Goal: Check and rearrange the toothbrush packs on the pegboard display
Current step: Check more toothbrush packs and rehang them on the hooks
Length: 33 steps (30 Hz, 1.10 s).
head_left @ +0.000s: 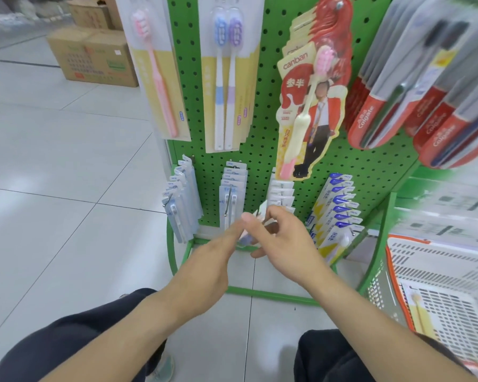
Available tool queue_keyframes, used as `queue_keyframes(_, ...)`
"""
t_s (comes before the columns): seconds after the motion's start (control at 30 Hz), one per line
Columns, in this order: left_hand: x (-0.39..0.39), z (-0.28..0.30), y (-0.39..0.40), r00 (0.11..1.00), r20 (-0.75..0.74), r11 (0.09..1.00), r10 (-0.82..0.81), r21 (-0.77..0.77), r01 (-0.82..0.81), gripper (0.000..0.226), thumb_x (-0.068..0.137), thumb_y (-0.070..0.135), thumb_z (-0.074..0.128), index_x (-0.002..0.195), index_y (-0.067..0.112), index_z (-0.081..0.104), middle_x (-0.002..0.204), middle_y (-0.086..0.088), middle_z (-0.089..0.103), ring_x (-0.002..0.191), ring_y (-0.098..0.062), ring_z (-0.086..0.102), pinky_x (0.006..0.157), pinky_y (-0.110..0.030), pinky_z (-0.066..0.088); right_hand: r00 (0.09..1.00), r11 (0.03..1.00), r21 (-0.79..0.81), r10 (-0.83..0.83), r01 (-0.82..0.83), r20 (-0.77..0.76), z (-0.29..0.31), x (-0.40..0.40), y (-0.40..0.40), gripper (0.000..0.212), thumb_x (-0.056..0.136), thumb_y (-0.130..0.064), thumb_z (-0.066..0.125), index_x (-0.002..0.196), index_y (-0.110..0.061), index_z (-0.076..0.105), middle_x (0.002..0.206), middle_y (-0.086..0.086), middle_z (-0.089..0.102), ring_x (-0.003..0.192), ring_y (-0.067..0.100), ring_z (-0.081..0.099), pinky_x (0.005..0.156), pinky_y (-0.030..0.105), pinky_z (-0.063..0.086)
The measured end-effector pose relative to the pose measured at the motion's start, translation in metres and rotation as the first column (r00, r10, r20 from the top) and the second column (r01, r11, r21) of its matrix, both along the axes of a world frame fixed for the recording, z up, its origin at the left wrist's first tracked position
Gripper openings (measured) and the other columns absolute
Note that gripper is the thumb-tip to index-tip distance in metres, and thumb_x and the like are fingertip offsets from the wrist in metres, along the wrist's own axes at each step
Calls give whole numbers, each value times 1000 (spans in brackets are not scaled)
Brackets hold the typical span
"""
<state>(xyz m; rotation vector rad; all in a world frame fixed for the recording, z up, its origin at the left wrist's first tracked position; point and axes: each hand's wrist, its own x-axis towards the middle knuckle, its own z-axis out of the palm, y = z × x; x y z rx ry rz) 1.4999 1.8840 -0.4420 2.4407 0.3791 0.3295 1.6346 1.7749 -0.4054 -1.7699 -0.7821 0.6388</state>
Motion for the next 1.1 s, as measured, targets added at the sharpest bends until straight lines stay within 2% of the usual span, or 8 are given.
queue_keyframes(0.07,-4,10,0,983,156,989,93,-128,-73,69,92,-15,41,135,39,51,94,30,66,82,4,60,74,-10,48,996,997,69,-28,22,87,8,-11,-4,41,82,-59,66,84,-19,58,105,8,61,80,26,67,62,37,62)
queue_keyframes(0.13,-5,24,2,935,276,950,222,-276,-144,53,97,-13,44,109,37,60,78,33,65,73,9,60,67,-3,42,989,991,130,-18,-1,150,15,-16,-4,25,88,-51,70,95,-28,61,106,-2,63,77,23,68,70,45,61)
queue_keyframes(0.23,-4,47,4,873,369,875,320,-468,-123,42,99,-10,46,104,28,64,90,25,74,85,4,69,76,-9,49,968,979,204,-57,6,243,29,-15,2,25,88,-31,76,104,-33,58,100,-14,65,75,15,68,73,48,57)
queue_keyframes(0.4,-1,84,12,810,447,765,380,-644,-3,28,103,1,45,112,18,65,94,8,77,89,-10,72,71,-24,59,935,967,256,-95,4,341,77,-10,21,44,84,-26,81,114,-27,49,97,-2,63,64,11,60,62,23,47)
queue_keyframes(0.53,6,113,24,776,526,802,349,-595,44,31,105,12,48,135,16,55,120,8,71,114,-8,66,90,-20,53,888,973,230,-85,-24,452,121,-6,37,55,83,-37,81,119,-27,41,92,-7,65,60,9,61,65,32,53)
queue_keyframes(0.67,20,130,43,744,612,889,266,-454,55,73,95,38,61,157,31,23,161,0,35,145,-15,40,113,-41,42,844,962,266,-91,-62,528,158,-2,51,56,82,-40,82,118,-25,42,82,-7,65,61,1,57,67,29,50)
queue_keyframes(1.0,48,179,81,637,706,939,310,-332,-90,73,99,32,57,158,21,18,161,-4,34,147,-24,36,116,-51,38,646,930,369,-279,-4,711,232,25,56,20,93,-18,65,109,-21,53,84,-9,64,60,1,53,71,33,53)
queue_keyframes(1.1,55,185,86,639,713,945,289,-319,-71,73,98,30,57,158,22,17,162,-5,32,149,-26,32,117,-50,36,614,952,303,-259,34,745,250,38,59,13,93,-14,62,103,-21,58,85,-7,65,63,-2,52,69,21,52)
